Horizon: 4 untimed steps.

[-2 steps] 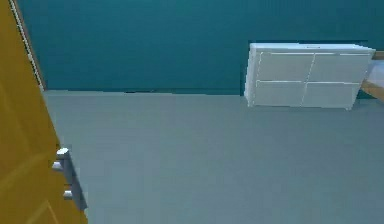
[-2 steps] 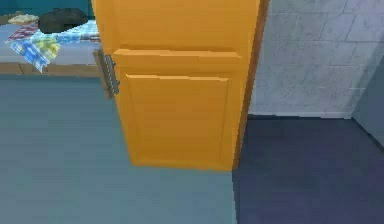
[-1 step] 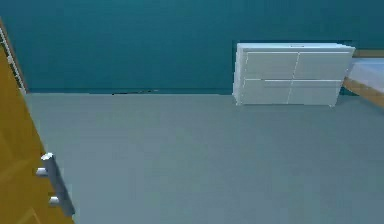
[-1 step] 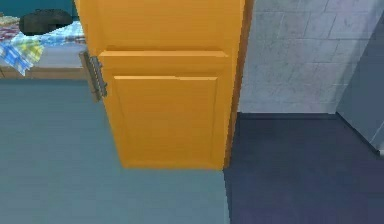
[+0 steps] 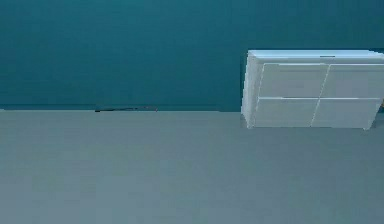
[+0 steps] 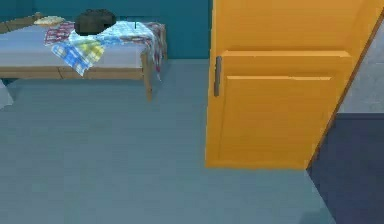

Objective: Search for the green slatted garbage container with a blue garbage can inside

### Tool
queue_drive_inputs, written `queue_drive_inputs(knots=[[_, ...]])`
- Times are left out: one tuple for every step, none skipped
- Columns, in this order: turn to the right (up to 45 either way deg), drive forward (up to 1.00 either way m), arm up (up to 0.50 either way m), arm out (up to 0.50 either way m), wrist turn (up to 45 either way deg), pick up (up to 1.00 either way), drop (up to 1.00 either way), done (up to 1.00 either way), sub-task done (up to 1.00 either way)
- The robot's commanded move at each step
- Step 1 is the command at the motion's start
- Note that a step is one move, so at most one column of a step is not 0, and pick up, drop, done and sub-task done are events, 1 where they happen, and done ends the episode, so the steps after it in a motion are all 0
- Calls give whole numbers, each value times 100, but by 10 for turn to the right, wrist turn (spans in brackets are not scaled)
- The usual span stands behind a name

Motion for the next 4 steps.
queue_drive_inputs(knots=[[-450, 0, 0, 0, 0, 0, 0, 0, 0], [-150, 0, 0, 0, 0, 0, 0, 0, 0], [0, 100, 0, 0, 0, 0, 0, 0, 0], [-30, 0, 0, 0, 0, 0, 0, 0, 0]])
